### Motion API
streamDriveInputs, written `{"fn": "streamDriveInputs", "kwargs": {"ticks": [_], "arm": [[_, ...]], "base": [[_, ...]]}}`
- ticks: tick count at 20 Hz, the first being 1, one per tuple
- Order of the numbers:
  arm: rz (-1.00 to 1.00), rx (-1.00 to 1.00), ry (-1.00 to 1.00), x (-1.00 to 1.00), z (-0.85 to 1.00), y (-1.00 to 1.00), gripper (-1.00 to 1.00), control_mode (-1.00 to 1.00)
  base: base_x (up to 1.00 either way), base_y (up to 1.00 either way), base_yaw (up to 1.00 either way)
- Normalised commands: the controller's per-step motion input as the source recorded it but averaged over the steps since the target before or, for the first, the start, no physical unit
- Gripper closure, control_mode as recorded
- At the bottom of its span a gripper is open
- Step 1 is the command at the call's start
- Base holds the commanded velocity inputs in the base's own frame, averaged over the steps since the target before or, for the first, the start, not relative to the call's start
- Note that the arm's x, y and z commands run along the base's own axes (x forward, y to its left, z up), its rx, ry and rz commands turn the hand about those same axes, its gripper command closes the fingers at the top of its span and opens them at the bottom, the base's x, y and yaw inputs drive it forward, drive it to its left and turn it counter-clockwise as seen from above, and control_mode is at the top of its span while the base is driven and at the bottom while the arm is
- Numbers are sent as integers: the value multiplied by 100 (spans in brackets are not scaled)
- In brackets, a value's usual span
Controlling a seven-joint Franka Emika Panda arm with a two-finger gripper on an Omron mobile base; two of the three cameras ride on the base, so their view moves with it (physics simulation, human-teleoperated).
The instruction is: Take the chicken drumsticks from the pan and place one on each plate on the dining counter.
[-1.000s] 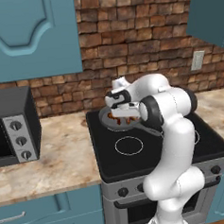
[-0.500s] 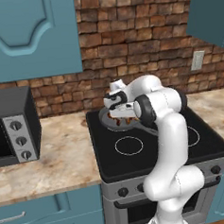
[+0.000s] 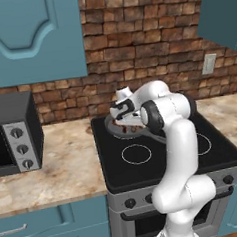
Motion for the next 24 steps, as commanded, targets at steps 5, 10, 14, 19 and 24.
{"fn": "streamDriveInputs", "kwargs": {"ticks": [5,10,14,19,24], "arm": [[0,0,-24,-19,-82,-8,100,-100],[1,0,-28,-24,15,-7,100,-100],[17,0,-26,-25,78,-31,100,-100],[37,0,-18,-44,98,-44,100,-100],[29,0,-4,-95,99,-42,100,-100]], "base": [[0,0,0],[0,0,0],[0,0,0],[0,0,0],[0,0,0]]}}
